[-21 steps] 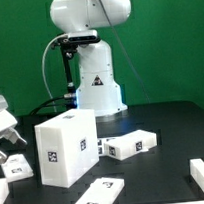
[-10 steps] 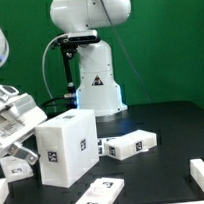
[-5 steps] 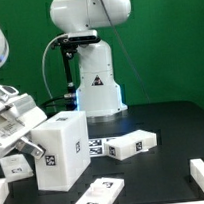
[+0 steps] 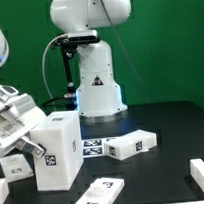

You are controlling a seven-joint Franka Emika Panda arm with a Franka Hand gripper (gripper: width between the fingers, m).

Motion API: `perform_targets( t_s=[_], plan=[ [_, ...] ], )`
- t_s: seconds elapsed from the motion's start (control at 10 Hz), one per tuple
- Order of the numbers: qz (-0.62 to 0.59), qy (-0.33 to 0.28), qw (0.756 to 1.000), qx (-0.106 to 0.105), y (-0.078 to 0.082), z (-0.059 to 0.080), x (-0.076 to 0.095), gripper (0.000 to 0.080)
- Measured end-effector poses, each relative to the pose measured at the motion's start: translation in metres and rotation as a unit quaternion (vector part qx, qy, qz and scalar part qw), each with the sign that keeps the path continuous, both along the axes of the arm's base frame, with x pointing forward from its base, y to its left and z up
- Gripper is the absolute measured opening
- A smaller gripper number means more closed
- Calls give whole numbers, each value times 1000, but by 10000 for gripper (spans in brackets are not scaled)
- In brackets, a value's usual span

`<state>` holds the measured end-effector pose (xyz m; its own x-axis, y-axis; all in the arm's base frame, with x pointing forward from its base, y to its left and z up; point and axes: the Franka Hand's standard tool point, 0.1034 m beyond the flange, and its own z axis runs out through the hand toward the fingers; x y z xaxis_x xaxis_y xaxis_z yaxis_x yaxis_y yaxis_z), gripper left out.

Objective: Assemble cabinet

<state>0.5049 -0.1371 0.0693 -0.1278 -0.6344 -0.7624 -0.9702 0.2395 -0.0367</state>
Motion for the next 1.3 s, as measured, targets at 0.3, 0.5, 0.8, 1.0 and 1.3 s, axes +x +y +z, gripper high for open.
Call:
perform_targets(
  t_s=[0.3, 0.5, 0.8, 1.0, 1.3],
  plan=[
    [11, 18, 1000, 17, 8, 26, 8, 88],
    [4, 39, 999, -29, 23, 41, 26, 89],
    [12, 40, 993, -111, 30, 39, 36, 89],
    [39, 102, 984, -138, 45, 65, 40, 90],
    [38, 172, 966, -190, 118, 79, 66, 90]
  ],
)
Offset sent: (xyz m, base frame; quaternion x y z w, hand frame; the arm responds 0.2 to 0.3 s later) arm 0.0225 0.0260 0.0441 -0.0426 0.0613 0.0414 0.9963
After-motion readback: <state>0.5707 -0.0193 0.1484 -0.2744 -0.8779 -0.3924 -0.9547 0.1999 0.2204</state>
